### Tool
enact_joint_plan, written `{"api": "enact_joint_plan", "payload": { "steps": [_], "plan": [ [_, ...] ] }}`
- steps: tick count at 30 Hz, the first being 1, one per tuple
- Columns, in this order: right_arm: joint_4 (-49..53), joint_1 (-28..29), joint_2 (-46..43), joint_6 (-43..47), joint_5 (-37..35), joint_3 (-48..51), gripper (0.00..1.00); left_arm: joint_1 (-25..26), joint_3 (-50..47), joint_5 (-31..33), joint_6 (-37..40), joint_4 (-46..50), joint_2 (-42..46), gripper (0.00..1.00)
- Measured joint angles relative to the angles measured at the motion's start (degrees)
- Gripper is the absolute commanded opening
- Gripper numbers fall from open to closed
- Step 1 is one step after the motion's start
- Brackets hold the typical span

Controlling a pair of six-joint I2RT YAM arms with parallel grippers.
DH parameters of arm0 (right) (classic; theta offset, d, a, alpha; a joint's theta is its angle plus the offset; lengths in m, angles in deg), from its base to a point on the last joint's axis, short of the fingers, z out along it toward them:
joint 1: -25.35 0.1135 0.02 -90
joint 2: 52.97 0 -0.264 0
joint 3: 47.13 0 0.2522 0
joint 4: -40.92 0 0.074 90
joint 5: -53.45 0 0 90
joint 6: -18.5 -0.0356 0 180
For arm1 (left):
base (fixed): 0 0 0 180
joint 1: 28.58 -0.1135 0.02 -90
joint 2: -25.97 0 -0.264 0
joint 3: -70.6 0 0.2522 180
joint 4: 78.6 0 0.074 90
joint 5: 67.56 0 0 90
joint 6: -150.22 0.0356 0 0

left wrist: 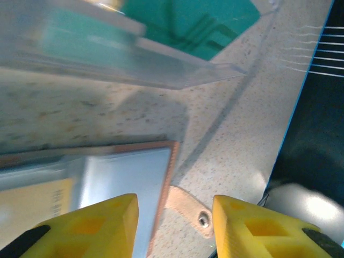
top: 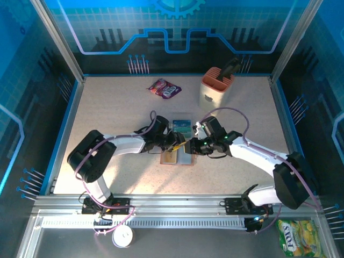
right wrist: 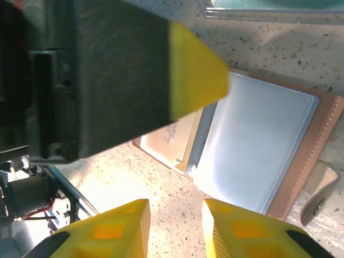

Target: Take the credit cards out of the card holder

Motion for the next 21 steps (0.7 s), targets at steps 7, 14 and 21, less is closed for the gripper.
{"api": "enact_joint_plan", "payload": {
  "steps": [7,14,21],
  "plan": [
    [-1.44,2.75,8.0,-0.5,0.2,-3.54,0.33,-3.52,-6.88,0.07,1.09,1.46,7.26,0.37],
    [-4.42,3.85,14.05,-1.03,1.42,-7.1,0.32,-4.85,-12.17,0.5,1.51,2.71,11.45,0.33],
    [-5.97,3.89,17.16,-1.36,2.19,-7.28,0.32,-4.85,-13.84,1.09,1.77,3.8,12.24,0.25]
  ]
}}
